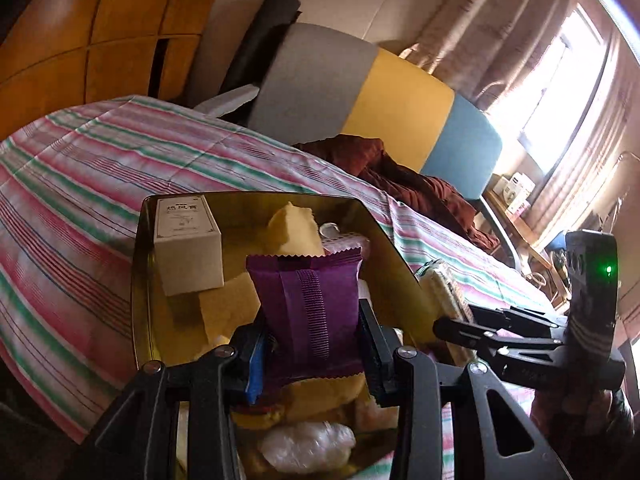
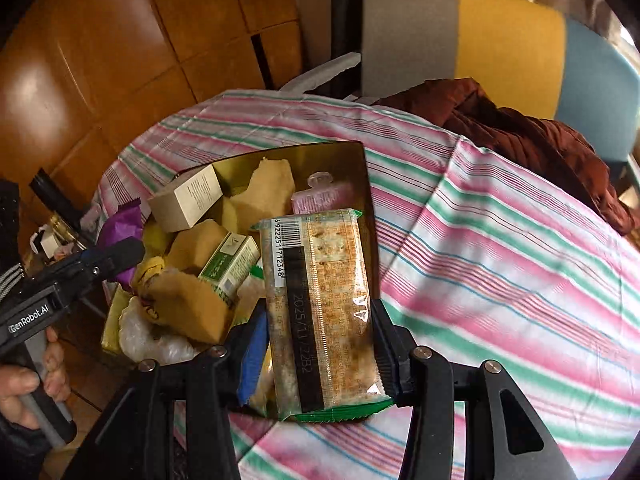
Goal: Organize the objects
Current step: 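Carry the packet and cracker bar into the gold tray and open both tools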
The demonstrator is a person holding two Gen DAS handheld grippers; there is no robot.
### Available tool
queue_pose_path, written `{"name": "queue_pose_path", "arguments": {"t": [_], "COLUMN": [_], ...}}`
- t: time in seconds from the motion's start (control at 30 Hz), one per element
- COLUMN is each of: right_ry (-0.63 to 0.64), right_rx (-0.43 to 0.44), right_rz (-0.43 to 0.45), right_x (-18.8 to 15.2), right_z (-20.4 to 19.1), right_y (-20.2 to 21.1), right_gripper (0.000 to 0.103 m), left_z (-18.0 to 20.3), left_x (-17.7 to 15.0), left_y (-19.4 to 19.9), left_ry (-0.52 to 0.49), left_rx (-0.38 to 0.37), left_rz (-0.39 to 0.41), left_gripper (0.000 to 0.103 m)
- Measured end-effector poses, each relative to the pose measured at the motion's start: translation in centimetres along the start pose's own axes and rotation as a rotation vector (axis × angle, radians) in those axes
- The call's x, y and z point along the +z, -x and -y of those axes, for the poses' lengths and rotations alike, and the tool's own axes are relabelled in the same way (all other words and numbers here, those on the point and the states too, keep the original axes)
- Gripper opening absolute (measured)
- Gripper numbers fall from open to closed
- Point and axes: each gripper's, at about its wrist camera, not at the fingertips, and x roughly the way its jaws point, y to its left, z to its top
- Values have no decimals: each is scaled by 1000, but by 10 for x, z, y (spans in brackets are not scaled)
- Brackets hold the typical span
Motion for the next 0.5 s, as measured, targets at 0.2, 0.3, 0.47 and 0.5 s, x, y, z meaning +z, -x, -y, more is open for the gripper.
{"name": "queue_pose_path", "arguments": {"t": [0.2,0.3,0.47,0.5], "right_ry": [21,1,-24,-26], "right_rx": [-30,-34,-33,-36], "right_rz": [-28,-40,-42,-41], "right_x": [17,22,20,19], "right_z": [-4,-4,-4,-4], "right_y": [-26,-37,-48,-48], "right_gripper": [48,48,49,49], "left_z": [-4,-4,-1,-2], "left_x": [10,12,9,8], "left_y": [-17,-30,-35,-35], "left_ry": [41,77,83,84], "left_rx": [-15,-25,-27,-26], "left_rz": [-22,-54,-57,-59], "left_gripper": [39,42,43,43]}}
